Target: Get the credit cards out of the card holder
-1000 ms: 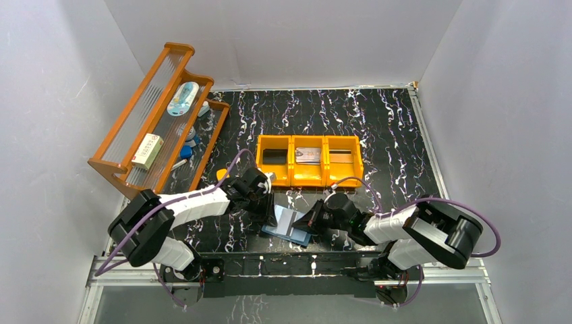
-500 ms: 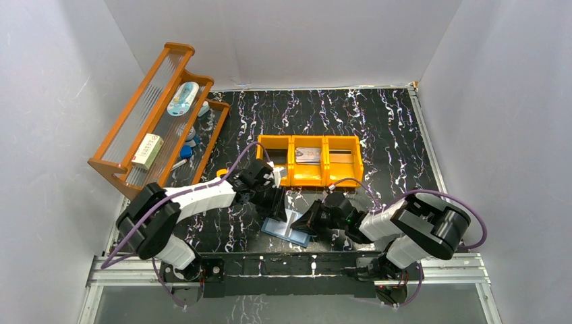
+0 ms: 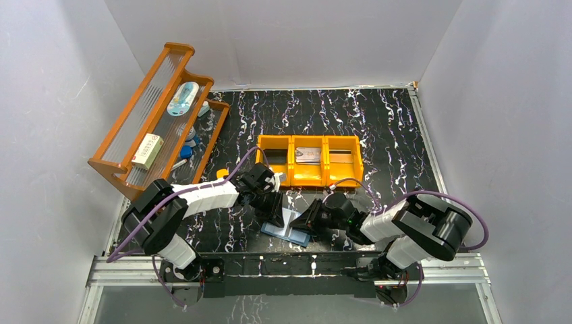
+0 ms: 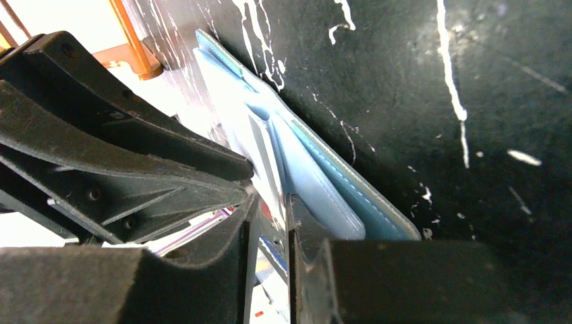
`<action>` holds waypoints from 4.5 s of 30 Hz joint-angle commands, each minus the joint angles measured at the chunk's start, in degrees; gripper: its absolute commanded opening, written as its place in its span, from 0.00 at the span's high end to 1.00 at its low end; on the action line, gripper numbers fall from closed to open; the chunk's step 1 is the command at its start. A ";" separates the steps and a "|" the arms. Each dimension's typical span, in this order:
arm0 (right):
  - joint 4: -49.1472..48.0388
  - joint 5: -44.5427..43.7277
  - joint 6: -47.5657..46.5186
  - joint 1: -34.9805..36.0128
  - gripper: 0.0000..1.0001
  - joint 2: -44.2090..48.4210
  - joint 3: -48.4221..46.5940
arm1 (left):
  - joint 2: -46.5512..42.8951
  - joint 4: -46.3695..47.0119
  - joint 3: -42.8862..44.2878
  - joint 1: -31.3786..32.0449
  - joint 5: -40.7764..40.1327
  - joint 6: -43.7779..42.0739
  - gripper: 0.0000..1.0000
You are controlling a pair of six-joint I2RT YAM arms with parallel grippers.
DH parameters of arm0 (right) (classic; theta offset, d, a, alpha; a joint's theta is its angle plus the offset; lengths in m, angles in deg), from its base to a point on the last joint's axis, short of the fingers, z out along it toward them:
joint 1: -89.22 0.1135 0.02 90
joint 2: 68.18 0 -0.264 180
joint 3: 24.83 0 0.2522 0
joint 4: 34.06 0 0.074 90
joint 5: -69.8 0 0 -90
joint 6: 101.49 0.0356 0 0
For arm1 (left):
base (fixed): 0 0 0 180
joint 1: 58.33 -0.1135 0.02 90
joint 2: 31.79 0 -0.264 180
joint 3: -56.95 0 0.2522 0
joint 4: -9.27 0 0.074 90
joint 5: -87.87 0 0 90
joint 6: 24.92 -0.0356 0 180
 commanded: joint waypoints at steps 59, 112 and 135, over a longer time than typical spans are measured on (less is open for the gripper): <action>13.03 1.14 -4.36 -2.68 0.93 4.71 -1.34 | -12.96 -13.15 5.45 0.27 -17.50 -1.45 0.46; 4.57 -0.94 -2.39 -2.63 1.00 3.23 2.60 | -3.94 -13.20 -1.53 1.01 -7.67 -5.71 0.65; 9.14 -1.12 -3.84 -2.69 0.96 6.03 2.54 | 1.67 -7.11 8.22 1.43 3.34 -4.48 0.53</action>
